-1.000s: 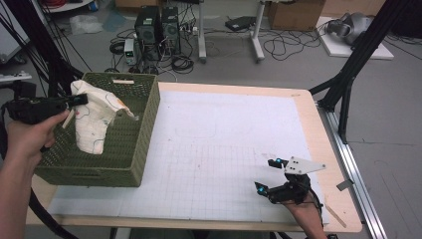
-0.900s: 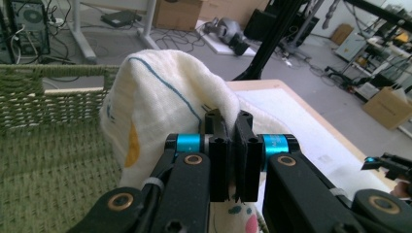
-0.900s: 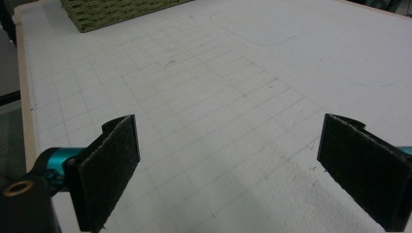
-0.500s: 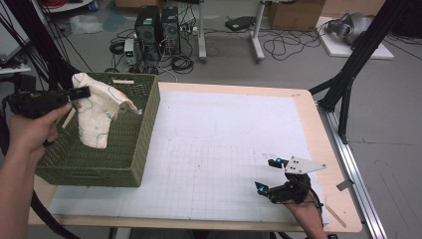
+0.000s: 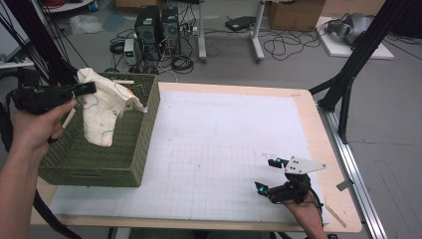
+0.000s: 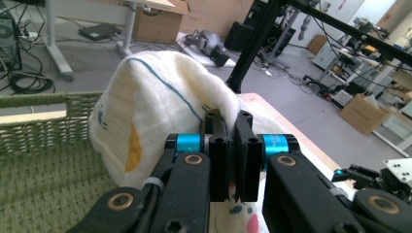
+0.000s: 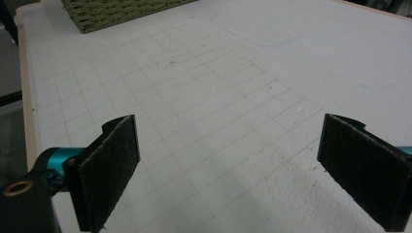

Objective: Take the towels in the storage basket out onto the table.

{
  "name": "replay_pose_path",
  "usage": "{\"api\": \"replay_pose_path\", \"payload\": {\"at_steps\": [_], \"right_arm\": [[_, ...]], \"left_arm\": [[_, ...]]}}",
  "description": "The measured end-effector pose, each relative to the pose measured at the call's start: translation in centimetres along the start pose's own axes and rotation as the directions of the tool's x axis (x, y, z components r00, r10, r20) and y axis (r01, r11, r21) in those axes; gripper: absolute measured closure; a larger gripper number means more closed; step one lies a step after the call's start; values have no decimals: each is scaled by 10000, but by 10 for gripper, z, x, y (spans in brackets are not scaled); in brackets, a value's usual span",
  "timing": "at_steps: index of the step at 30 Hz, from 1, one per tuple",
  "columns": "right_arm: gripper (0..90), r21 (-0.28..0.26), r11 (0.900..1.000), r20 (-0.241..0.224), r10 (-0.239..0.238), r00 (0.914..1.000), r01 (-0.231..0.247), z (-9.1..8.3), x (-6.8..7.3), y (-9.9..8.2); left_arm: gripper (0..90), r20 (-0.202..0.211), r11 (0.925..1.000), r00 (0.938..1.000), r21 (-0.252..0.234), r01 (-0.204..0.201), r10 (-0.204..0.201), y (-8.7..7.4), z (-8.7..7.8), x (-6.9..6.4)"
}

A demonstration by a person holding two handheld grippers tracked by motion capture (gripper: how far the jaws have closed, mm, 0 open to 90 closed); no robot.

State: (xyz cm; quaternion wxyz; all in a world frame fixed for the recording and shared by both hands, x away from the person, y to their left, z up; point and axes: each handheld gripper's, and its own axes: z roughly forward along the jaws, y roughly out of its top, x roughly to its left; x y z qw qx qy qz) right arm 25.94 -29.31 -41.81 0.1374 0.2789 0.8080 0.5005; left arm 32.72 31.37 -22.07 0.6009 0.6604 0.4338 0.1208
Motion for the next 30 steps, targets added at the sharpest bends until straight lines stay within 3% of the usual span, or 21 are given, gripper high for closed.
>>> {"api": "replay_pose_path", "payload": {"at_steps": [20, 30], "right_arm": [[73, 46, 9999, -35, -165, 9999, 165, 2, 1, 2], [73, 11, 9998, -20, -203, 9998, 203, 3, 1, 2]], "left_arm": [[859, 864, 9994, 9961, 263, -226, 202, -1, 30, -25], [859, 1458, 9974, 9886, 552, -465, 380, -5, 54, -44]]}}
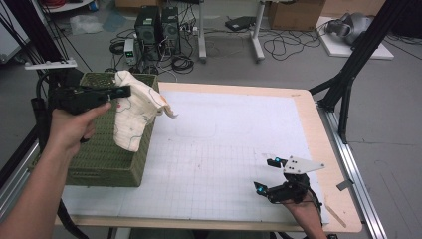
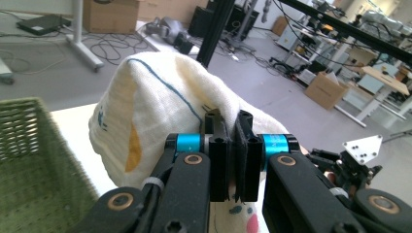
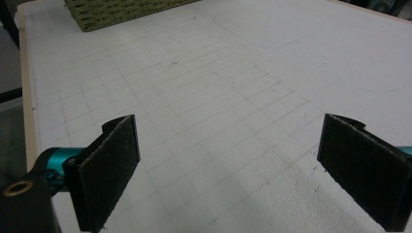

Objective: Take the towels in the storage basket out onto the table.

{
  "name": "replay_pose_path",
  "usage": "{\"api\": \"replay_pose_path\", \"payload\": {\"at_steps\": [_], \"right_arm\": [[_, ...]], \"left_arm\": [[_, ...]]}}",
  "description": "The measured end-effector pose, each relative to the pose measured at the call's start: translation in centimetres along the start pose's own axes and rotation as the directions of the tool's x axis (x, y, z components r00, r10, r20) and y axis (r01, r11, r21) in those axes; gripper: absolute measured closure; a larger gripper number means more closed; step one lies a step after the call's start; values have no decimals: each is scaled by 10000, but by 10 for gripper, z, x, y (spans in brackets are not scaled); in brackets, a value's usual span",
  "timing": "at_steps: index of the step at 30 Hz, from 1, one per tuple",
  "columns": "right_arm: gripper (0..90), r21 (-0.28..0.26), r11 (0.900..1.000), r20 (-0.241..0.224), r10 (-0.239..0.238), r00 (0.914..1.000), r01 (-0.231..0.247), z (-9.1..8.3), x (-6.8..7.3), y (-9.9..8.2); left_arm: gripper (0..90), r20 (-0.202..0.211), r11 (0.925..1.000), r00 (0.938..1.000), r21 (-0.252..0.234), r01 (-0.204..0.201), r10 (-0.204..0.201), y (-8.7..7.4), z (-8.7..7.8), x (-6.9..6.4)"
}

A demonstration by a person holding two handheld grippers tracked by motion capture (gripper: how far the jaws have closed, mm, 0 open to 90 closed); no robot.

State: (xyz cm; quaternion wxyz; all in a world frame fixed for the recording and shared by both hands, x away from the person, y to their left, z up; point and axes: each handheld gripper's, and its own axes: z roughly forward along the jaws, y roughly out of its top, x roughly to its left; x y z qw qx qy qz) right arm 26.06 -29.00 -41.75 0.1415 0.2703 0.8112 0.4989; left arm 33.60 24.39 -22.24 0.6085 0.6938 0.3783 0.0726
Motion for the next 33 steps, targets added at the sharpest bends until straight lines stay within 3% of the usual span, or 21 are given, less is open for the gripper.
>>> {"api": "replay_pose_path", "payload": {"at_steps": [16, 26, 33], "right_arm": [[73, -48, 10000, 5, -22, 10000, 22, -1, 0, 1], [73, -48, 9999, -6, -108, 9999, 108, -2, 0, 1], [73, -45, 9999, -35, -120, 9999, 120, -1, 1, 1]], "left_arm": [[859, 940, 9995, 9954, 266, -187, 161, -1, 47, -26], [859, 1107, 9964, 9938, 834, -164, 71, -22, 82, -36], [858, 886, 9916, 9961, 1288, -135, 20, -39, 108, -42]]}}
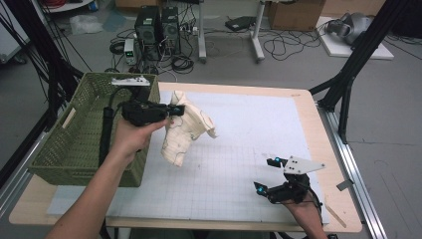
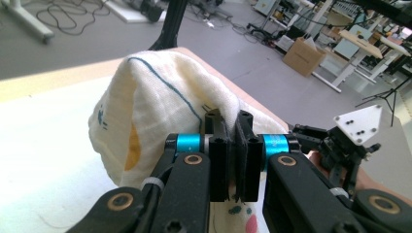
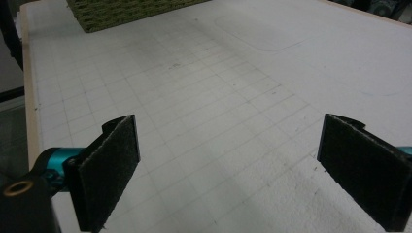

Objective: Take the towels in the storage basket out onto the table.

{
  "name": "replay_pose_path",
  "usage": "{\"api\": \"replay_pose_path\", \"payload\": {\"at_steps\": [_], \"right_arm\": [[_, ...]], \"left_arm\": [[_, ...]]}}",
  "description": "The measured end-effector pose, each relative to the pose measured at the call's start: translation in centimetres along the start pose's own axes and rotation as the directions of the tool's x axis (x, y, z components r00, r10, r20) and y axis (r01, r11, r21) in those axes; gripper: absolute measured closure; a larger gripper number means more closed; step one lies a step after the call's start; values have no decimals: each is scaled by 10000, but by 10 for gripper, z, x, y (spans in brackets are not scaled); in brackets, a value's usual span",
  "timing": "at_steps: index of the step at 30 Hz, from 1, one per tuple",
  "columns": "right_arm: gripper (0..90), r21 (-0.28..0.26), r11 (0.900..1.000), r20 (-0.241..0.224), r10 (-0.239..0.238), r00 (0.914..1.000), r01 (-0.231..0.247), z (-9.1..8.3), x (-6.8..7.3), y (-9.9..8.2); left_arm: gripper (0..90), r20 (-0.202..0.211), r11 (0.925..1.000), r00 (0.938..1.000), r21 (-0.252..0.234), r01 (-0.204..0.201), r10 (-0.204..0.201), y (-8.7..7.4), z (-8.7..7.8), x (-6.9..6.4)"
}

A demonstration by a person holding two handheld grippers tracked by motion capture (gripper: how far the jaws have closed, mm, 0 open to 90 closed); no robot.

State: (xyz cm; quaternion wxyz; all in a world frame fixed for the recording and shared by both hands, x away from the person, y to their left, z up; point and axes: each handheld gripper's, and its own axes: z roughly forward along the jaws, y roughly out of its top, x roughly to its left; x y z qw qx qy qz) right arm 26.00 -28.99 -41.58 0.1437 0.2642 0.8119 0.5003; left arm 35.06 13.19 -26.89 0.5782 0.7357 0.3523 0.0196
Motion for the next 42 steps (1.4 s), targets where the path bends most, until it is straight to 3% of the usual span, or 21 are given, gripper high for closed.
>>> {"api": "replay_pose_path", "payload": {"at_steps": [5, 14, 23, 28, 35, 39, 42], "right_arm": [[73, -35, 10000, 9, 43, 10000, -43, -1, 0, 0], [73, -86, 10000, 10, -10, 10000, 10, -1, 0, 1], [73, -55, 10000, 21, -66, 10000, 66, 1, 0, 2], [73, -4, 10000, -101, -79, 9999, 79, 3, 2, 3], [74, 38, 10000, -210, -72, 9998, 73, 7, 4, 5], [84, 26, 10000, -361, -39, 9993, 40, 11, 8, 9], [156, 88, 9998, -624, -158, 9979, 164, 15, 10, 10]], "left_arm": [[858, -164, 9995, 9996, 216, 241, -237, -11, 20, 2], [856, -105, 9957, 9984, 739, 555, -549, -34, 64, 2], [850, -330, 9873, 9958, 1314, 895, -859, -61, 116, 8], [847, -438, 9820, 9948, 1613, 984, -925, -73, 136, 11], [797, -681, 9770, 9957, 1994, 759, -635, -83, 155, 12], [666, -761, 9748, 9964, 2167, 533, -376, -85, 157, 12], [596, -464, 9797, 9977, 1918, 584, -504, -82, 152, 9]]}}
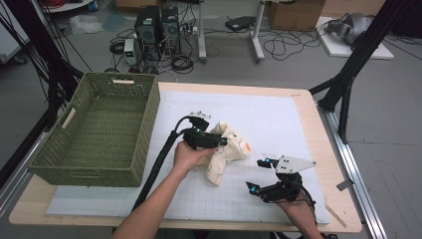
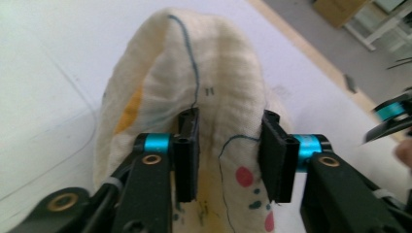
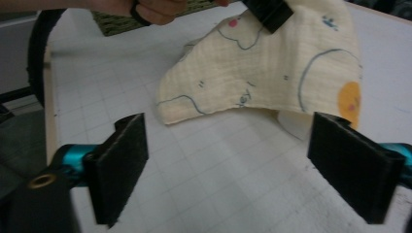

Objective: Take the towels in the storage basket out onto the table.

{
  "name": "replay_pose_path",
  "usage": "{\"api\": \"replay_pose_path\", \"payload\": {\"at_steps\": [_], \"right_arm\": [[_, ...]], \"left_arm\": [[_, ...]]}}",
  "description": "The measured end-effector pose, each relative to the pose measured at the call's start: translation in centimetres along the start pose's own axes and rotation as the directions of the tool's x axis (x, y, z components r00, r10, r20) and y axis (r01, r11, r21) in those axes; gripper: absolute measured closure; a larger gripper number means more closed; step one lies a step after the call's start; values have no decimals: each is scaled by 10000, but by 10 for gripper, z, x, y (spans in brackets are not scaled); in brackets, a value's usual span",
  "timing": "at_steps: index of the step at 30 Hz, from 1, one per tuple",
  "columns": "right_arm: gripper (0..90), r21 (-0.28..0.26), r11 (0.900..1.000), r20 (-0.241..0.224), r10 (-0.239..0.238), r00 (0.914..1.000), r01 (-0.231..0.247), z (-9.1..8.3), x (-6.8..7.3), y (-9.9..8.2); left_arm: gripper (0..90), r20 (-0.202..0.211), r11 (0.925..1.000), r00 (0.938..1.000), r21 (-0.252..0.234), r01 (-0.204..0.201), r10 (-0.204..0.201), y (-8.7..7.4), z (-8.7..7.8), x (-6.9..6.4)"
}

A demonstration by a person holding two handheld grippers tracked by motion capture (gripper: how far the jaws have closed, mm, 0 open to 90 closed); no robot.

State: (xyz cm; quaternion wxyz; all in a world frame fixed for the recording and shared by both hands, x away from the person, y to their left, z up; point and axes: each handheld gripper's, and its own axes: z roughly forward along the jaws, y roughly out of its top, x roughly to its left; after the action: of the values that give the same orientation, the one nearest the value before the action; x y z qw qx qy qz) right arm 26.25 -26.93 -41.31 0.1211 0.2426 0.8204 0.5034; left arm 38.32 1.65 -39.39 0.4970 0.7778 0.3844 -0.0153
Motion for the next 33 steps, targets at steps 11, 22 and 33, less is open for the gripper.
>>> {"api": "replay_pose_path", "payload": {"at_steps": [11, 22, 33], "right_arm": [[272, 269, 9994, -604, -223, 9979, 240, 21, 11, 10], [394, 719, 9940, -997, -747, 9922, 820, 49, 26, 12], [505, 1664, 9795, -1221, -939, 9881, 1137, 88, 32, 9]], "left_arm": [[520, -275, 9950, 9958, -461, -882, 870, 6, -34, -11], [532, -1108, 9887, 9875, -871, -1218, 1119, -28, -50, -6], [617, -2356, 9951, 9668, 267, -954, 990, -64, -38, 13]]}}
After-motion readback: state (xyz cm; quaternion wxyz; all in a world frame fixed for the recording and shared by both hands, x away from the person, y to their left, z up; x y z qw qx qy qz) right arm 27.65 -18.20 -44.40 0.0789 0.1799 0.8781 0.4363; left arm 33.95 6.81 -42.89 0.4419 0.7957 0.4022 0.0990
